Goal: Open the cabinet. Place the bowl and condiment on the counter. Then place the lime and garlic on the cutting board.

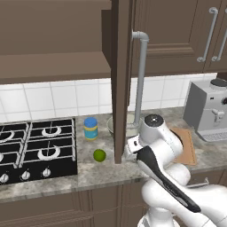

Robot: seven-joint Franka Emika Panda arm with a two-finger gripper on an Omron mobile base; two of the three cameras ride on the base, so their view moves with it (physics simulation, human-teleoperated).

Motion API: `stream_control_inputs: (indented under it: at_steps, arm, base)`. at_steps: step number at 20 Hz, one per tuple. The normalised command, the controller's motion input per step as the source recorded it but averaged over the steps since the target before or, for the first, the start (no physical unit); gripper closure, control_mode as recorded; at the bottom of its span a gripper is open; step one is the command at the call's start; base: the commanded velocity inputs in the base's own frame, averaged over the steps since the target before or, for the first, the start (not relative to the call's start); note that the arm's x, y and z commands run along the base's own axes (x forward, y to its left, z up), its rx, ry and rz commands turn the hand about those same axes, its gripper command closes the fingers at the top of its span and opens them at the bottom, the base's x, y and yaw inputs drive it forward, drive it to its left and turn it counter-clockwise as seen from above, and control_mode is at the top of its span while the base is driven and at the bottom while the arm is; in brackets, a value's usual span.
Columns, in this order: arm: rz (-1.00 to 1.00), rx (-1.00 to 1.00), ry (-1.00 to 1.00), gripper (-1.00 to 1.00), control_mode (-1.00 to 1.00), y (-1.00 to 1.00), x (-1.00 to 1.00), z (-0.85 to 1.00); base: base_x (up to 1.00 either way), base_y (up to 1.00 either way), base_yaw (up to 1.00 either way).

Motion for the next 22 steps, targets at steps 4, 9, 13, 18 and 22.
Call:
stream_control_inputs:
  at_steps: [4, 9, 13, 18, 22]
  arm:
    - [-0.2, 0.01, -0.11, 1.0, -1.0, -0.86, -0.17, 0.56]
    - [-0.08, 0.09, -0.11, 1.0, -1.0, -0.9, -0.09, 0.38]
    - [0.0, 0.13, -0.13, 1.0, -1.0, -0.86, -0.01, 0.0]
    - [0.01, 0.1, -0.09, 1.0, -1.0, -0.69, 0.02, 0.0]
    - [0.06, 0.05, -0.08, 1.0, -1.0, -0.46, 0.18, 0.0]
  base:
    - [0.0, 0.0, 0.0]
    - [0.0, 0.0, 0.0]
    - [0.0, 0.0, 0.0]
    - [0.0, 0.0, 0.0]
    - [0.0, 0.0, 0.0]
